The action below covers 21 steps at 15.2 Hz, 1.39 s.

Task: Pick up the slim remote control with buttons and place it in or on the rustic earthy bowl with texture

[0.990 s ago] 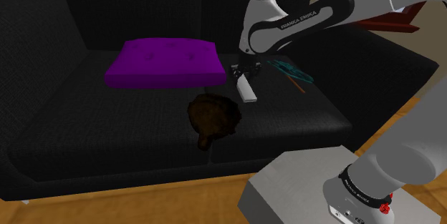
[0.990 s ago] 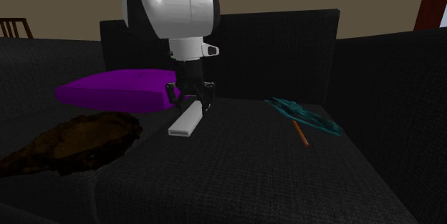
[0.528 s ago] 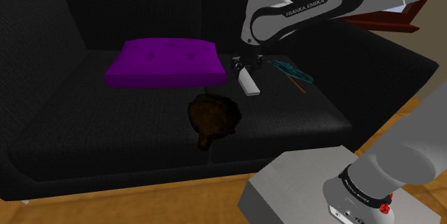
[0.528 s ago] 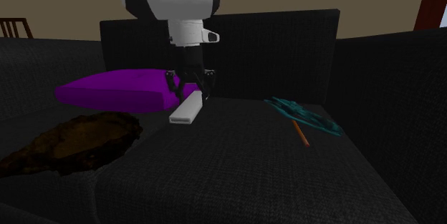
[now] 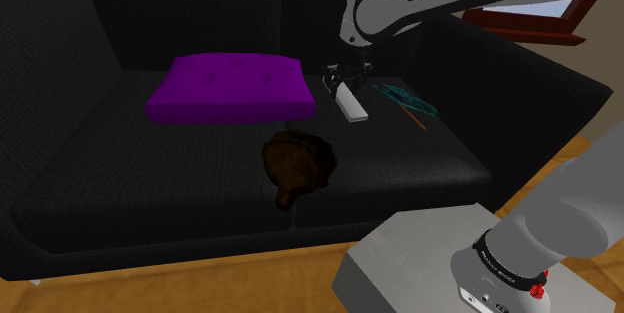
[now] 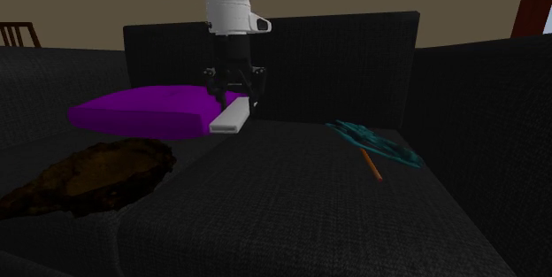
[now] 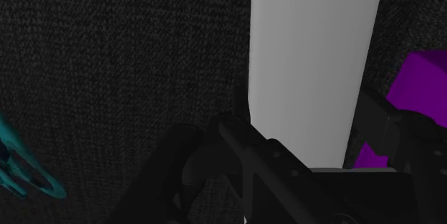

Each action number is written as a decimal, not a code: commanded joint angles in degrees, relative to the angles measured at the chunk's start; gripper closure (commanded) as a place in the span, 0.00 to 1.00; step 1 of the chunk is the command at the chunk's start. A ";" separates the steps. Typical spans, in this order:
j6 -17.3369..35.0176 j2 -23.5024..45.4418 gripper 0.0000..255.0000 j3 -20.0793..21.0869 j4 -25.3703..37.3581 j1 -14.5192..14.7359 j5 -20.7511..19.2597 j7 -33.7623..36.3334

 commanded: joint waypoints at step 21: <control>-11.00 -4.39 1.00 6.92 6.27 5.49 1.49 11.40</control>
